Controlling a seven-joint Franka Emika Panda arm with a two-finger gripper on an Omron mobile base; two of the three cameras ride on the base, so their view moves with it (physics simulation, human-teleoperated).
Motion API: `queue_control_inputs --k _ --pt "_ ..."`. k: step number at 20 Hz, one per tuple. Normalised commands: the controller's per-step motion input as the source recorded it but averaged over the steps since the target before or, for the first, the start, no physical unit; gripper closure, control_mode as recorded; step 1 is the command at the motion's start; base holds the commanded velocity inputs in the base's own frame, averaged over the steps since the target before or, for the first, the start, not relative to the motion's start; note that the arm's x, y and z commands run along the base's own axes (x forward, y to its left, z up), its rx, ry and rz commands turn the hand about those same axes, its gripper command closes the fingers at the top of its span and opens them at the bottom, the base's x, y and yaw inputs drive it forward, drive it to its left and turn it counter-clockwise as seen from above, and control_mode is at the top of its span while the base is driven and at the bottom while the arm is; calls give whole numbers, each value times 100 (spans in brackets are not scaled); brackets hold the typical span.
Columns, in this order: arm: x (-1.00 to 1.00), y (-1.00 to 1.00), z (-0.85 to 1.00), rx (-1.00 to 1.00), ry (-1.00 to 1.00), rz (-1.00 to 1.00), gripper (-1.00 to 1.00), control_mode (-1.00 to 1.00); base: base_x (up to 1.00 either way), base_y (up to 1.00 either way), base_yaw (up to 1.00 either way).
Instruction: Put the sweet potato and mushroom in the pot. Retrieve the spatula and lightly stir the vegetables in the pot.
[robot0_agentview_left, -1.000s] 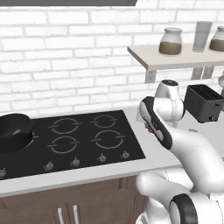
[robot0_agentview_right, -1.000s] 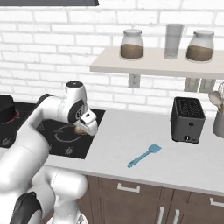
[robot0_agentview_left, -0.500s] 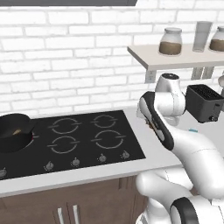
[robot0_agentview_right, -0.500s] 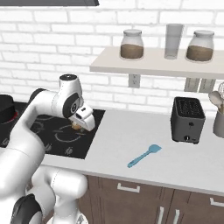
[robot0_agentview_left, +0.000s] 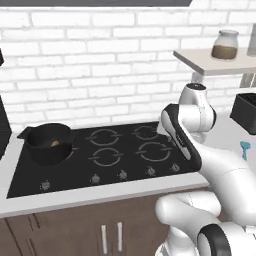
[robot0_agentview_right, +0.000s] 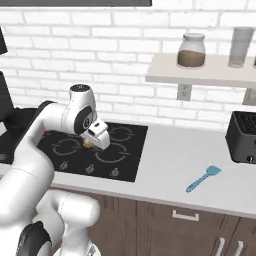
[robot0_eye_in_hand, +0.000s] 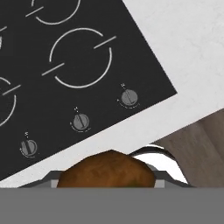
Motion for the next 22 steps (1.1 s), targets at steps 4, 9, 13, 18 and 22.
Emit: queue_control_inputs --k 4,9,13,18,22 --pt "0 0 0 0 0 0 100 100 -20 100 0" --pt "0 0 0 0 0 0 100 100 1 98 0" --pt "0 0 0 0 0 0 100 100 10 76 0" --pt "0 0 0 0 0 0 100 100 35 26 -3" --pt "0 0 0 0 0 0 100 100 45 1 -5"
